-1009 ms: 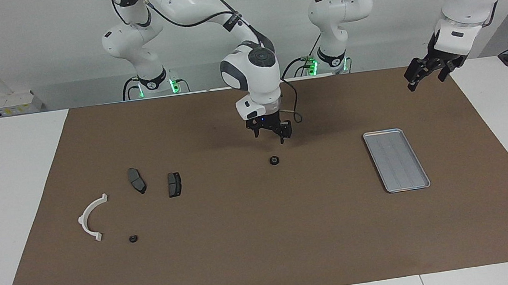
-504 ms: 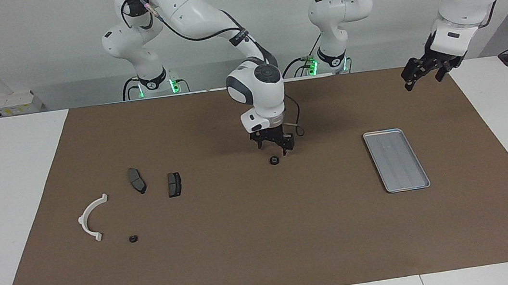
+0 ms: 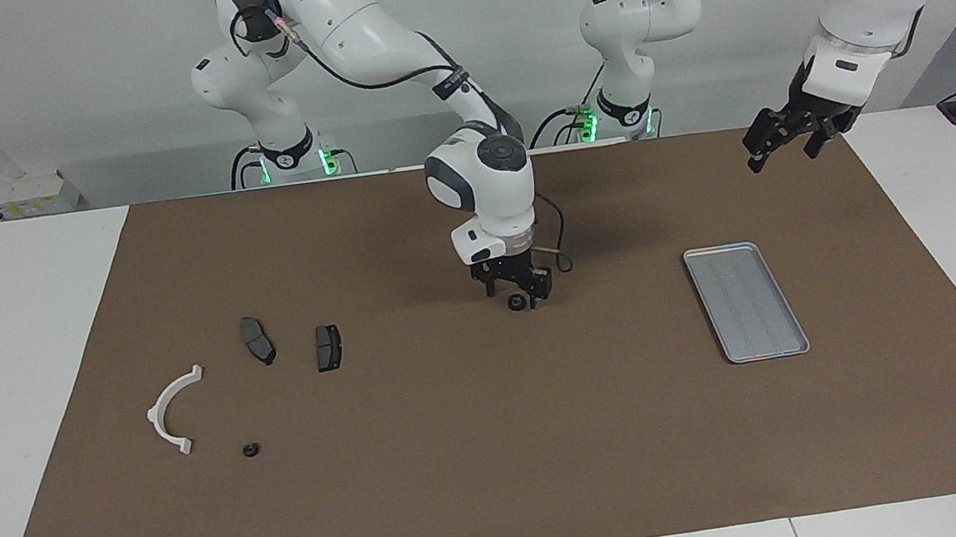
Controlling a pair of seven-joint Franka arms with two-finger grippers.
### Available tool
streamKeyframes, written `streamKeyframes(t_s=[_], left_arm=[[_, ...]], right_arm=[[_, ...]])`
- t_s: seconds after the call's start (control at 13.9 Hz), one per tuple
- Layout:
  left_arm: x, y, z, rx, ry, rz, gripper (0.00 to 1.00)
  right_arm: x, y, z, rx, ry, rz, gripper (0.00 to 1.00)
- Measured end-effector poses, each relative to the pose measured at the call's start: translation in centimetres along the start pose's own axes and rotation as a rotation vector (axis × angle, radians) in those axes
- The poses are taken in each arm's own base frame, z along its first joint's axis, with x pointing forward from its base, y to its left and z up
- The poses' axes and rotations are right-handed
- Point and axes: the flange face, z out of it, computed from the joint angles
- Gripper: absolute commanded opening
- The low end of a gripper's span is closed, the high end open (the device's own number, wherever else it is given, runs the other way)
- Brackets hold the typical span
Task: Place bearing gear from tray to pile
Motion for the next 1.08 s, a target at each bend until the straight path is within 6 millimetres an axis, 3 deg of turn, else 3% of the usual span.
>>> streamKeyframes(t_s=[0.14, 0.36, 0.43, 1.08], left_arm=[[0.0, 0.01, 0.0, -0.001, 0.0, 0.0, 1.0], [-0.01, 0.05, 0.0, -0.001, 0.0, 0.001, 1.0], [-0.01, 0.09, 0.0, -0.001, 0.0, 0.002, 1.0], [-0.06, 0.25, 0.03, -0.001, -0.003, 0.005, 1.0]], right_arm=[[0.02, -0.23, 0.04, 0.003, 0.001, -0.001, 0.76], [0.03, -0.29, 0.04, 0.003, 0.002, -0.001, 0.18], [0.05, -0.31, 0.0, 0.004, 0.002, -0.001, 0.03], [0.27, -0.43, -0.68, -0.022, 0.004, -0.007, 0.0]])
